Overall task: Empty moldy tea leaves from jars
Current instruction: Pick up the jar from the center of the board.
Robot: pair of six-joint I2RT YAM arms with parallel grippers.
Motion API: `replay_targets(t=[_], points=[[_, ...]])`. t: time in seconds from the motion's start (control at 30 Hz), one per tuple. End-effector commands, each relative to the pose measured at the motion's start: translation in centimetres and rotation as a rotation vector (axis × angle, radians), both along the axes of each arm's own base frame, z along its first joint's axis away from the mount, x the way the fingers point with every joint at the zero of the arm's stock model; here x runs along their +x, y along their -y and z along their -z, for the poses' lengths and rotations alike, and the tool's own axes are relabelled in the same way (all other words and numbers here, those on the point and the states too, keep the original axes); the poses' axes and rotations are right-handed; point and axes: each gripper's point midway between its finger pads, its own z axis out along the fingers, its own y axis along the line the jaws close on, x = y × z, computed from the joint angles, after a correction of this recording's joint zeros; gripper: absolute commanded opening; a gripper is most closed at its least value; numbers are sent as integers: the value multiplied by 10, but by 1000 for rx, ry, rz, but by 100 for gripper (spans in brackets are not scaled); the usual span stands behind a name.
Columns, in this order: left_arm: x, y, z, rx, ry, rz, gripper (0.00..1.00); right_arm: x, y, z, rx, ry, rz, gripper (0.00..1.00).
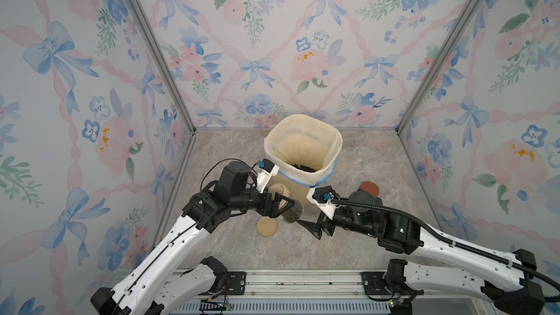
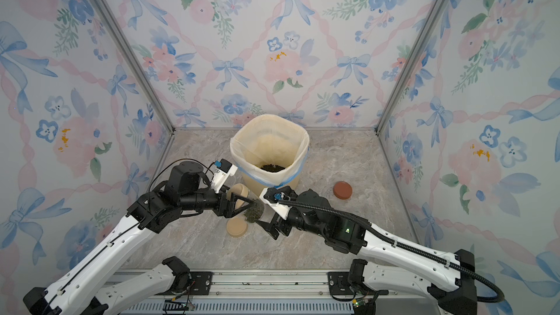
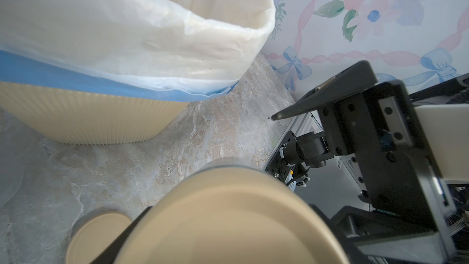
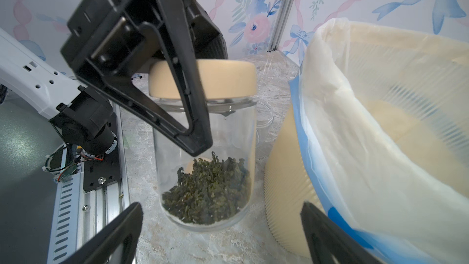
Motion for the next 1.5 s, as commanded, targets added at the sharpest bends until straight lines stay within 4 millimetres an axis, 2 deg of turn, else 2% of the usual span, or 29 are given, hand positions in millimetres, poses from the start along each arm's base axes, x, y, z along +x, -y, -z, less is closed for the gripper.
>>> replay_targets(t=[0.0, 0.27, 0.5, 0.73, 1.13, 1.47], points=[[-2, 13, -41, -96, 117, 75, 56, 1, -3, -8, 48, 15, 18, 98], [-6, 20, -43, -109, 120, 112, 56, 5, -14, -7, 72, 9, 16, 98], [-8, 25, -53, -139, 137, 145, 56, 7, -27, -1, 63, -19, -8, 98], [-11, 33, -60, -163, 142, 186, 55, 16, -31, -1, 93, -37, -1, 98], [-10, 39, -58, -173, 142, 219, 55, 22, -31, 1, 118, -67, 1, 100], [-9, 40, -60, -176, 146, 223, 56, 20, -29, 2, 92, -74, -22, 81]])
